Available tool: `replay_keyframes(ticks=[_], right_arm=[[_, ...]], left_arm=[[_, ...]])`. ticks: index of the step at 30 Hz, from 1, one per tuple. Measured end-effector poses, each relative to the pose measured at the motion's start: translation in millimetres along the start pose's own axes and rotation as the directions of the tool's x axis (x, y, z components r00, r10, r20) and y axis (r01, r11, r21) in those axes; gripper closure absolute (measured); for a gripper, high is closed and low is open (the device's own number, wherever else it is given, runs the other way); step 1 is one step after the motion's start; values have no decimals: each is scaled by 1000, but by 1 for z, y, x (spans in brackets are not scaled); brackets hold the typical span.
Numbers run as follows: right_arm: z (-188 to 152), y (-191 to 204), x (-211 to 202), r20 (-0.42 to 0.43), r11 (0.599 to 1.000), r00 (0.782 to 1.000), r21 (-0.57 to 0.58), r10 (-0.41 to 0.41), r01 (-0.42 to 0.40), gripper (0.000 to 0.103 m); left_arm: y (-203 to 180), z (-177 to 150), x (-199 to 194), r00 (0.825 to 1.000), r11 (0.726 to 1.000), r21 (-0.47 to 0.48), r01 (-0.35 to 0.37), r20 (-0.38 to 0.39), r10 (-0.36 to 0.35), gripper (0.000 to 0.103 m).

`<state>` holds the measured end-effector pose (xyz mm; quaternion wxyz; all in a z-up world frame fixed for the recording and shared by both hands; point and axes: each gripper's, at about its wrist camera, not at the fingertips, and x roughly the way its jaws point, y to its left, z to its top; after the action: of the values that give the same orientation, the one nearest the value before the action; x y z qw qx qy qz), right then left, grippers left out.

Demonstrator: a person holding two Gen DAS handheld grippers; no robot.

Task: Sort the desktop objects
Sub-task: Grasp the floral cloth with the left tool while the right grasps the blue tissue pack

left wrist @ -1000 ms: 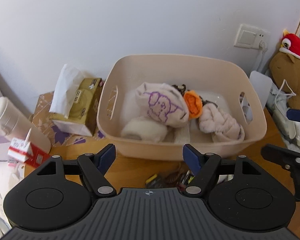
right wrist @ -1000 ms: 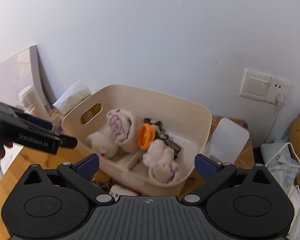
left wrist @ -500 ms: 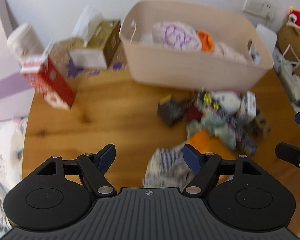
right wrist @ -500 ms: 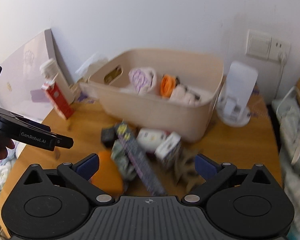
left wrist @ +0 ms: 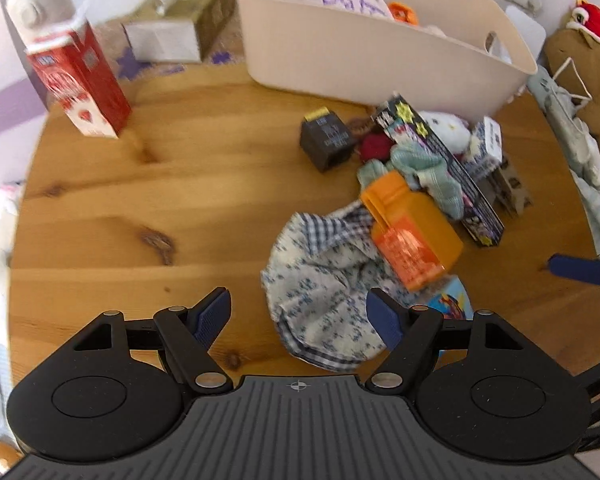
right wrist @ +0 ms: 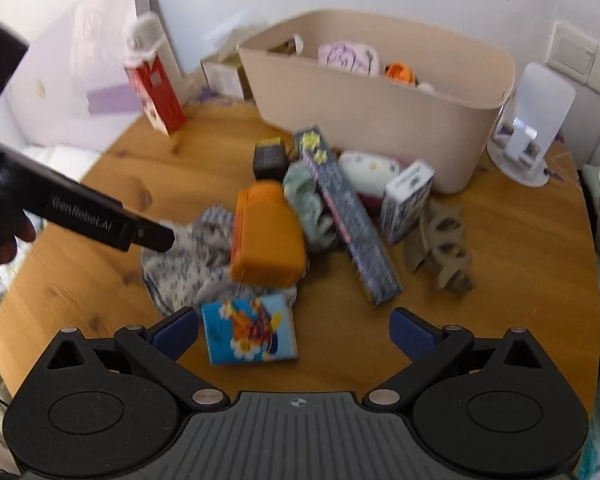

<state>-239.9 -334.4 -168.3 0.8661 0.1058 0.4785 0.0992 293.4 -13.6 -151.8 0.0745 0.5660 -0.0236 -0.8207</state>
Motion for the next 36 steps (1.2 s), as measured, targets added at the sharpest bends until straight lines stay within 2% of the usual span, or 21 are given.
replay_keyframes(ticks=[6, 9, 12, 17, 20, 22, 24, 25, 27, 28, 30, 36], right_arm=[[-6, 17, 17, -55, 1000, 998, 2, -14, 14, 0], [-6, 23, 27, -66, 1000, 998, 13, -21, 22, 0], [-5, 29, 36, -73, 999, 997, 27, -28, 30, 0], [-1, 35, 50, -83, 999, 996, 19, -38, 40, 4], [0, 32, 56, -104, 999, 994, 7, -47, 48, 12], [1, 27, 58, -111, 999, 993, 21, -45, 47, 17], [0, 22, 58, -109, 999, 994, 26, -31, 34, 21], [0, 20, 58, -108, 999, 994, 32, -26, 30, 24], [1, 15, 59, -110, 999, 994, 37, -16, 20, 31], [1, 13, 59, -111, 999, 994, 41, -18, 23, 35], [2, 11, 60, -104, 999, 994, 43, -20, 24, 38], [0, 11, 58, -104, 1000, 994, 17, -18, 20, 44]], left_arm=[[-7, -2, 13, 999, 997, 72, 35, -25, -33, 27], [-6, 1, 25, 999, 994, 105, 30, -43, -26, 27], [-3, 3, 35, 997, 996, 87, 29, -74, -22, 27], [-3, 8, 44, 994, 994, 81, 75, -81, -68, 27], [-6, 10, 50, 995, 995, 71, 72, -74, -67, 28], [-7, 10, 54, 994, 994, 66, 85, -76, -80, 33], [-7, 10, 55, 990, 991, 61, 120, -77, -115, 43], [-7, 10, 55, 990, 991, 59, 123, -74, -119, 46], [-7, 10, 54, 990, 990, 71, 126, -71, -120, 56], [-7, 9, 54, 990, 989, 82, 125, -70, -119, 57], [-5, 9, 53, 992, 990, 82, 114, -63, -109, 70], [4, 5, 49, 990, 990, 59, 130, -67, -126, 81]])
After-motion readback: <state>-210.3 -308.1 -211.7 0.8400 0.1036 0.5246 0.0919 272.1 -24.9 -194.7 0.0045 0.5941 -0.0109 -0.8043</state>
